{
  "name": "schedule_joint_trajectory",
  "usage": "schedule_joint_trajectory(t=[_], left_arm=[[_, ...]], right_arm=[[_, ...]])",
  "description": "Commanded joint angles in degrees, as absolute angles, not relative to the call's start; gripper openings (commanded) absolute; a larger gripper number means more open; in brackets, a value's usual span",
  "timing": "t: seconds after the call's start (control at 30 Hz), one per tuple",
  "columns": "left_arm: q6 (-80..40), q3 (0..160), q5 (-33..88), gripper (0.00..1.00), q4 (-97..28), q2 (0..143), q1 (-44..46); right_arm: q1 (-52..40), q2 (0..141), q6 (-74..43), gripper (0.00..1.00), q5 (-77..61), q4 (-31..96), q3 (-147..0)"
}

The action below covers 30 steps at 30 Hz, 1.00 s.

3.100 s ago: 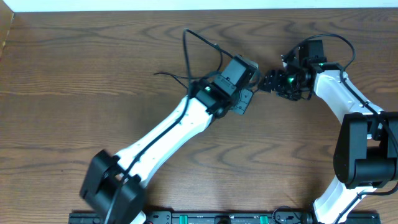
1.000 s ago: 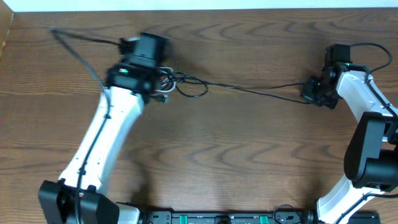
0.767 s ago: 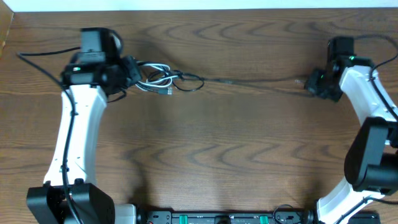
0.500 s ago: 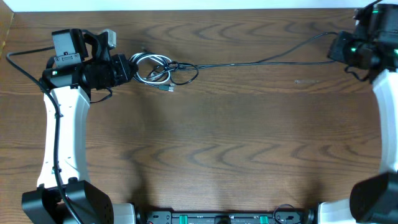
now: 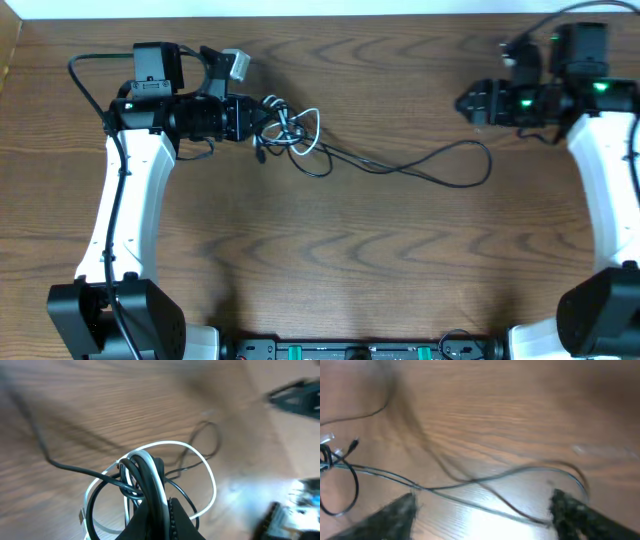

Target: Untangle cables

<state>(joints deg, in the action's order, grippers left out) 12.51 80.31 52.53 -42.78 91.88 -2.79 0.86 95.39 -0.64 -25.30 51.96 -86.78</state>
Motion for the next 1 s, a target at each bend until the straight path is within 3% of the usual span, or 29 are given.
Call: schedule_joint_trajectory(t=[0.0, 0.1, 0.2, 0.23, 0.3, 0.53, 0.77, 0.97], left_arm=[[17.2, 80.7, 66.3, 0.07, -42.5, 91.9, -2.8], [17.6, 80.7, 71.1, 0.07, -42.3, 91.9, -2.7], [17.6, 80.7, 74.8, 0.07, -42.3, 91.9, -2.8], [17.6, 80.7, 76.0, 0.07, -42.2, 91.9, -2.8], [17.6, 80.7, 76.6, 0.07, -42.1, 91.9, -2.8], [17.5, 80.7, 76.7, 0.07, -41.1, 91.9, -2.8], [17.5, 80.7, 76.7, 0.08, -41.0, 91.9, -2.8], [17.5, 80.7, 76.7, 0.08, -41.0, 91.9, -2.8]], right_arm=[[-3.9, 97.6, 6.5, 0.89, -26.6, 50.2, -86.5], [-9.0, 100.6, 6.5, 0.89, -28.3, 47.9, -86.5], [-12.6, 103.7, 7.0, 0.77, -27.5, 45.4, -86.5], [-13.9, 106.0, 7.0, 0.69, -27.0, 43.4, -86.5], [-14.7, 108.3, 6.9, 0.65, -27.7, 42.7, -86.5], [-15.8, 111.3, 17.2, 0.67, -44.2, 50.5, -86.5], [-16.0, 111.4, 27.7, 0.73, -45.6, 59.3, -86.5], [-18.8, 111.4, 29.4, 0.73, -45.6, 57.2, -85.7]])
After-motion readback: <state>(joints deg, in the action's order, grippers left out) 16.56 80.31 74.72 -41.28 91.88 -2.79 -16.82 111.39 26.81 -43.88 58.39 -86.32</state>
